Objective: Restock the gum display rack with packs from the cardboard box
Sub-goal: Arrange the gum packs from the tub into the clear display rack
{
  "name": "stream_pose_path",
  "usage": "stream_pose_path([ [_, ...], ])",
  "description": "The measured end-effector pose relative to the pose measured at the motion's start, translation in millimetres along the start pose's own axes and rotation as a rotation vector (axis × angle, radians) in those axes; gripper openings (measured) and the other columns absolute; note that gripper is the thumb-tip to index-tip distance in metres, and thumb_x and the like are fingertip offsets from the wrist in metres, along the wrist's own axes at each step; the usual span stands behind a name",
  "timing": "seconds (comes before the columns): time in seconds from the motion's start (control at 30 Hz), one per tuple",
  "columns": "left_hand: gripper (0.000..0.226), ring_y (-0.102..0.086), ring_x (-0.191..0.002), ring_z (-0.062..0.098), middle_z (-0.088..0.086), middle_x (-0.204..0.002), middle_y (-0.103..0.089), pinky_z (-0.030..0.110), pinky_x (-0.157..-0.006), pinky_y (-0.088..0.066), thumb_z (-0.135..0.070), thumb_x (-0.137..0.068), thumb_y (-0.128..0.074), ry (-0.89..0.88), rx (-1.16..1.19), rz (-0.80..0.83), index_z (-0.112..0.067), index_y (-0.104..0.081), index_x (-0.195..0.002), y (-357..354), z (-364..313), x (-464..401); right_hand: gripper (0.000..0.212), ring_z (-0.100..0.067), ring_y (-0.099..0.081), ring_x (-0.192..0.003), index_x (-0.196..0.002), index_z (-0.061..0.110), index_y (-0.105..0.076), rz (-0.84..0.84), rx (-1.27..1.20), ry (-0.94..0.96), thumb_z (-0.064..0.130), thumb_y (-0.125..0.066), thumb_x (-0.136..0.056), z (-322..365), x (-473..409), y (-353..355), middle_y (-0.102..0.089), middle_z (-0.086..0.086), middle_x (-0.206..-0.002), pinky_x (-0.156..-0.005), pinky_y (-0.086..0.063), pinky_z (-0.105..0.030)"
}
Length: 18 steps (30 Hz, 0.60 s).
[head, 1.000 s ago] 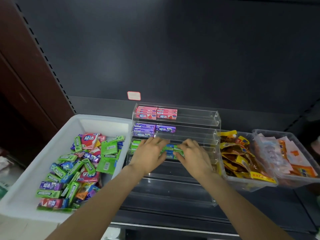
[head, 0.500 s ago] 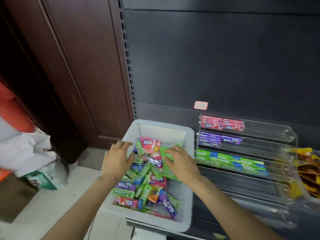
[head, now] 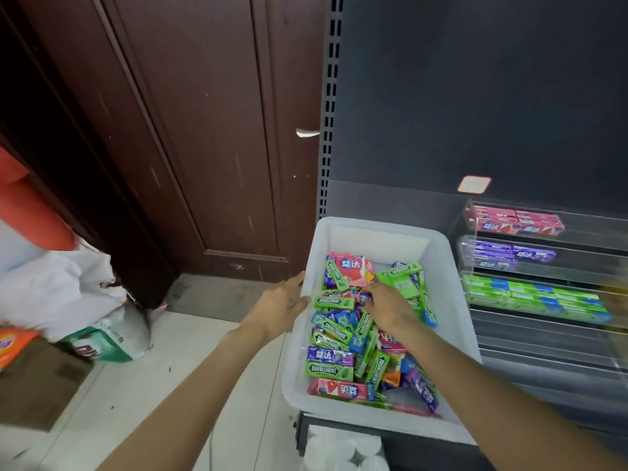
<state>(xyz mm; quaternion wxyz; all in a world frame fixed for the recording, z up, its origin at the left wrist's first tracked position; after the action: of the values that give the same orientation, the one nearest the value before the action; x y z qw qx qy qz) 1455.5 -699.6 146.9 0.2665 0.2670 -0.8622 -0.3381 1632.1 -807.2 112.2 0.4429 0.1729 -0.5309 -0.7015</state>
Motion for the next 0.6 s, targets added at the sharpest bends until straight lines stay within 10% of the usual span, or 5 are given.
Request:
stream_pose_path([
  [0.2,0.050,-0.064,-0.095,0.022,0.007,-0.124,-0.061,0.038,-0.081,-0.056,-0.025,-0.094,-0.053,-0.059,0.068,-0.006,-0.018,-0.039,-0.141,6.2,-5.3,-4.1,0.020,-0.018,-0.063,-0.098,-0.108,0.012,-0.068,-0.028,0.022,-0.046,0.011,-0.059,-0.090,4.5,-10.4,1.1,-0.064,-0.006,-0.116,-0.090,-0.051,-0.034],
  [0.6,0.045,-0.044,-0.125,0.024,0.007,-0.124,-0.057,0.030,-0.101,-0.037,-0.021,-0.091,-0.058,-0.114,-0.052,-0.075,-0.013,-0.047,-0.134,5.0,-8.5,-29.2,0.018,-0.019,-0.061,-0.088,-0.106,0.014,-0.062,-0.059,0.195,-0.035,0.011,-0.047,-0.096,5.1,-6.8,15.6,-0.065,-0.005,-0.104,-0.069,-0.046,-0.028],
])
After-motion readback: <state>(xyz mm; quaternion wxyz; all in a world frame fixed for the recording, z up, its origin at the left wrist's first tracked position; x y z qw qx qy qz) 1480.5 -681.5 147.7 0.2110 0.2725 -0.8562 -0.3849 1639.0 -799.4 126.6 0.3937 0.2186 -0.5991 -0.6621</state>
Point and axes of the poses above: each hand's wrist, its own x-axis away from the middle knuckle, its own y-axis out of the back of the hand, z = x × y, the point moved 4 cm from there along -x, towards the middle knuckle
